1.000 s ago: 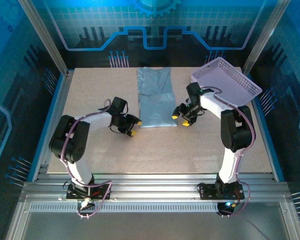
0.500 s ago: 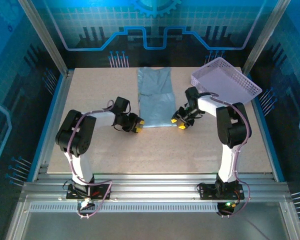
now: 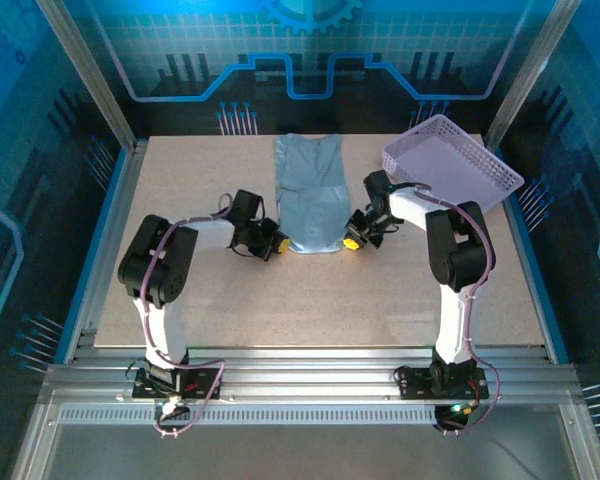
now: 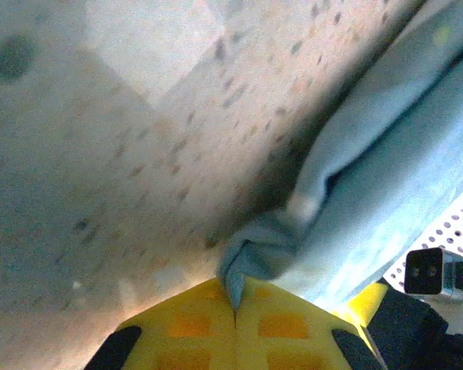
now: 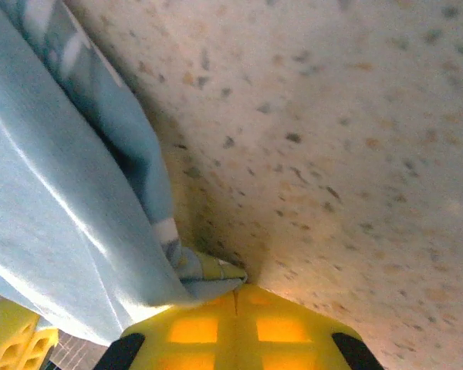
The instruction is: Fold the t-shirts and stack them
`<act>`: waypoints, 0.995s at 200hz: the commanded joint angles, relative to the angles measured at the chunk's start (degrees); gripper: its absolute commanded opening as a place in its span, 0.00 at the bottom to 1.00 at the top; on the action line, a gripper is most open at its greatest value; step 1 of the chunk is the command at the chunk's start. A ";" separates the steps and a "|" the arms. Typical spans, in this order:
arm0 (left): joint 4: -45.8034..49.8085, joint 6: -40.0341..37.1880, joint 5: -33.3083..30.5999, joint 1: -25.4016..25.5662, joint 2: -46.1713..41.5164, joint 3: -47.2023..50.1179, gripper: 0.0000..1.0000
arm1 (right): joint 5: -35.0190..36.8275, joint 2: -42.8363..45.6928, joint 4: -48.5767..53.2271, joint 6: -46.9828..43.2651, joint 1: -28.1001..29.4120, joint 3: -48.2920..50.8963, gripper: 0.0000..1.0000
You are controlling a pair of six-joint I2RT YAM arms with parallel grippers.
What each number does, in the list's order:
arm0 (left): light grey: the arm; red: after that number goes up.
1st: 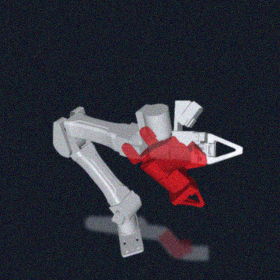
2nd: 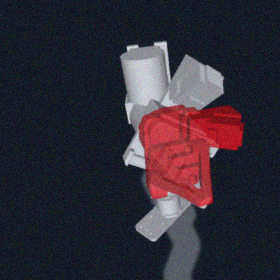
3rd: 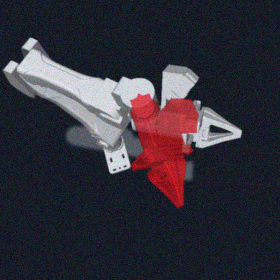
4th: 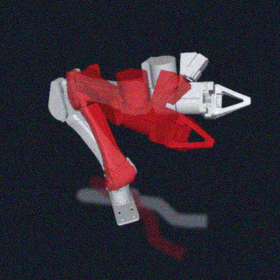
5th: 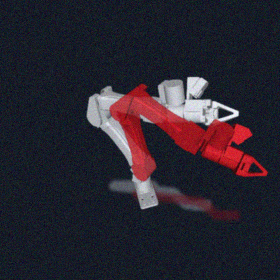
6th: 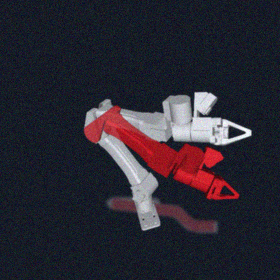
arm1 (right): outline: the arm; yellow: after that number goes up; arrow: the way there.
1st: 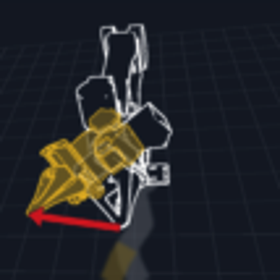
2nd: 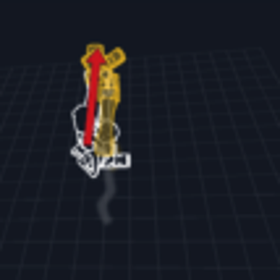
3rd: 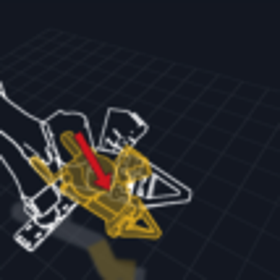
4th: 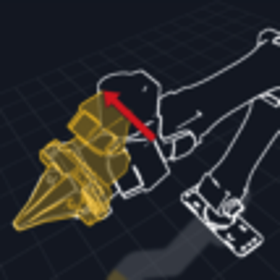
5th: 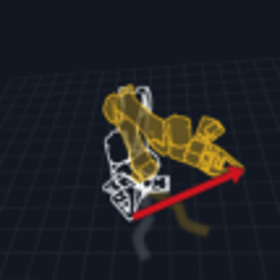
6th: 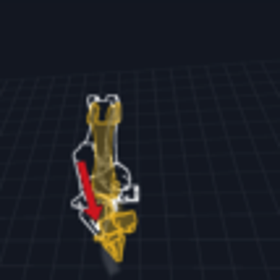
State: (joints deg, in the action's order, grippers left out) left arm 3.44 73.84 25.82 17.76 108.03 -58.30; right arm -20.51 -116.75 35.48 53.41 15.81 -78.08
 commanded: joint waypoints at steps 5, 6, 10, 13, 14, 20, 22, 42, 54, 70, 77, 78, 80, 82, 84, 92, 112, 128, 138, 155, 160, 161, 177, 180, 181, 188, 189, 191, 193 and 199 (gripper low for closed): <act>5.45 -5.07 3.49 0.48 -6.41 4.07 0.00 | 1.34 5.63 2.52 -0.32 1.42 4.04 0.00; 5.53 -5.22 3.60 0.50 -6.59 4.38 0.00 | 1.35 5.86 2.63 -0.37 1.46 4.24 0.00; 6.03 -5.71 3.85 0.64 -7.43 5.24 0.00 | 1.37 6.60 3.03 -0.57 1.72 5.16 0.00; 6.51 -6.09 4.02 0.77 -8.14 6.10 0.00 | 1.35 7.22 3.23 -0.71 1.88 5.98 0.00; 6.63 -6.26 4.08 0.82 -8.34 6.32 0.00 | 1.40 7.41 3.34 -0.74 1.91 6.22 0.00; 7.73 -7.02 4.56 1.14 -9.63 7.80 0.00 | 1.08 8.66 3.82 -1.01 2.30 7.87 0.00; 8.14 -7.11 4.58 1.31 -10.15 8.26 0.00 | 0.98 9.07 4.00 -1.22 2.36 8.45 0.00; 9.77 -7.27 5.78 3.50 -15.07 14.56 0.00 | 0.03 13.31 6.37 -3.80 3.93 13.59 0.00; 11.27 -7.62 6.62 5.45 -18.37 18.08 0.00 | -0.53 15.37 9.22 -6.37 5.10 15.68 0.00; 14.67 -8.99 7.78 8.66 -22.73 21.30 0.00 | -1.67 19.21 13.29 -9.38 6.68 18.78 0.00; 15.86 -9.41 8.19 10.05 -24.83 22.49 0.00 | -2.46 21.32 14.95 -10.28 7.52 20.19 0.00; 16.01 -9.42 8.32 10.34 -25.16 22.69 0.00 | -2.66 21.62 15.09 -10.44 7.63 20.40 0.00; 16.16 -9.42 8.53 10.71 -25.72 23.05 0.00 | -2.97 22.30 15.50 -10.67 7.87 20.75 0.00; 16.29 -9.42 8.76 11.07 -26.48 23.41 0.00 | -3.44 22.76 15.91 -10.95 8.08 21.06 0.00; 16.43 -9.31 8.97 11.42 -27.11 23.85 0.00 | -4.02 23.36 16.30 -11.26 8.35 21.35 0.00; 16.85 -8.64 9.83 12.52 -29.98 25.36 0.00 | -6.47 25.23 18.35 -12.71 9.40 22.22 0.00; 18.63 -6.05 10.83 14.49 -38.66 28.33 0.00 | -10.12 29.87 24.91 -14.85 11.37 22.64 0.00; 19.88 -4.78 11.27 14.67 -44.73 28.95 0.00 | -11.47 33.72 26.42 -13.92 11.53 22.57 0.00; 20.32 -3.87 11.03 14.59 -47.28 28.78 0.00 | -12.19 34.53 26.59 -13.07 11.52 21.54 0.00; 18.88 -1.43 9.87 14.51 -49.72 28.35 0.00 | -12.50 34.29 25.57 -11.23 11.55 18.62 0.00; 18.01 -0.60 9.42 14.37 -50.10 28.13 0.00 | -12.21 33.95 25.32 -10.78 11.60 17.68 0.00; 17.79 -0.39 9.29 14.35 -50.19 28.10 0.00 | -12.15 33.86 25.24 -10.69 11.61 17.47 0.00; 17.11 1.00 6.77 13.02 -50.96 26.25 0.00 | -10.99 31.82 25.04 -9.84 11.44 13.43 0.00; 17.30 1.03 6.11 12.55 -51.05 25.77 0.00 | -10.79 31.29 25.07 -9.70 11.39 12.60 0.00; 17.39 1.04 5.96 12.43 -51.06 25.56 0.00 | -10.74 31.17 25.07 -9.71 11.32 12.29 0.00; 18.04 1.09 4.82 11.40 -51.16 24.22 0.00 | -10.45 30.08 25.14 -9.48 11.11 10.33 0.00; 18.20 1.15 4.71 11.28 -51.16 24.08 0.00 | -10.40 29.95 25.15 -9.42 11.09 9.97 0.00; 18.49 1.20 4.37 10.92 -51.21 23.75 0.00 | -10.24 29.66 25.20 -9.39 11.04 9.38 0.00; 18.65 1.25 4.12 10.64 -51.17 23.34 0.00 | -10.09 29.41 25.24 -9.38 11.00 8.77 0.00; 18.52 1.85 3.82 9.65 -51.16 22.55 0.00 | -9.63 28.53 25.53 -9.29 10.78 6.82 0.00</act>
State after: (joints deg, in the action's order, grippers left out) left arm 20.95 72.79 33.04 30.33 57.80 -31.16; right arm -30.46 -85.30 59.61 42.61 27.05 -64.51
